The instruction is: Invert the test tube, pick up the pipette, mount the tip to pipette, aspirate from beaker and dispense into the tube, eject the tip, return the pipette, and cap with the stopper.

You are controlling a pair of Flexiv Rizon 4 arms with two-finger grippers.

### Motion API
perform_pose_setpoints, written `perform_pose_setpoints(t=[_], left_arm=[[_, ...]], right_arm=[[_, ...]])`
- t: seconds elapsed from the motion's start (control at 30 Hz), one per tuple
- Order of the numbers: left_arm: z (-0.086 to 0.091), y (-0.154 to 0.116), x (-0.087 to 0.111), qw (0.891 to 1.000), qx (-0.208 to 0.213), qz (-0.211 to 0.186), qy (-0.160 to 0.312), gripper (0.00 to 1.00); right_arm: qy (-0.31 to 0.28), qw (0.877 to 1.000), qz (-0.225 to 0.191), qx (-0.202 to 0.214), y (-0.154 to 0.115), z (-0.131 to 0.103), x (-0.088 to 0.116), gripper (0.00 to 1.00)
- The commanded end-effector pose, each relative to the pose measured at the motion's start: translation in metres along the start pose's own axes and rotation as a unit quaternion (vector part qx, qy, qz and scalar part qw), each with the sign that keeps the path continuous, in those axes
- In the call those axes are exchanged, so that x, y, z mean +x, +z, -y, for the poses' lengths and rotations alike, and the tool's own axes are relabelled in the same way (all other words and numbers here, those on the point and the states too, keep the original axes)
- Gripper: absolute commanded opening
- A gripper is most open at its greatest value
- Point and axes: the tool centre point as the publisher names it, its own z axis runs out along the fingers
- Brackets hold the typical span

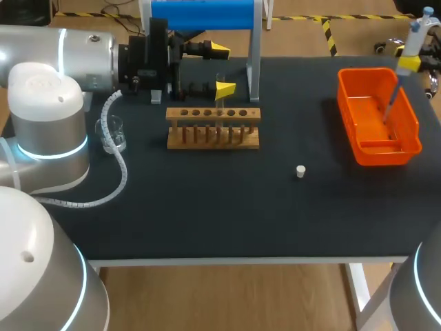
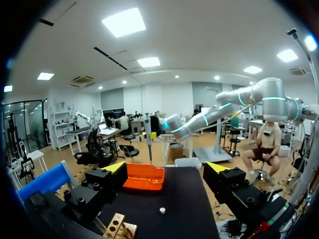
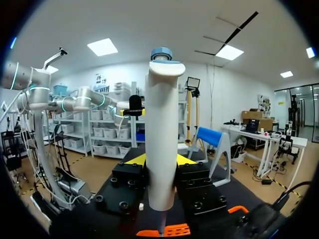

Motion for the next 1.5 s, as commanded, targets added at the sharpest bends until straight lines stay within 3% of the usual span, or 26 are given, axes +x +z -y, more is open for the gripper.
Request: perform_pose_setpoints(t=[0.03,1.5], left_arm=[[-0.0004,-0.0001,-0.0004,1.0,0.0,-0.001,0.0,1.0],[-0.0004,-0.0001,-0.0004,1.0,0.0,-0.001,0.0,1.0]], right_arm=[[-0.001,1.0,-0.023,0.002,-0.0041,0.0041,-0.0059,0.0],[0.008,0.999,-0.036,0.005,-0.0036,0.0096,-0.0082,0.0]])
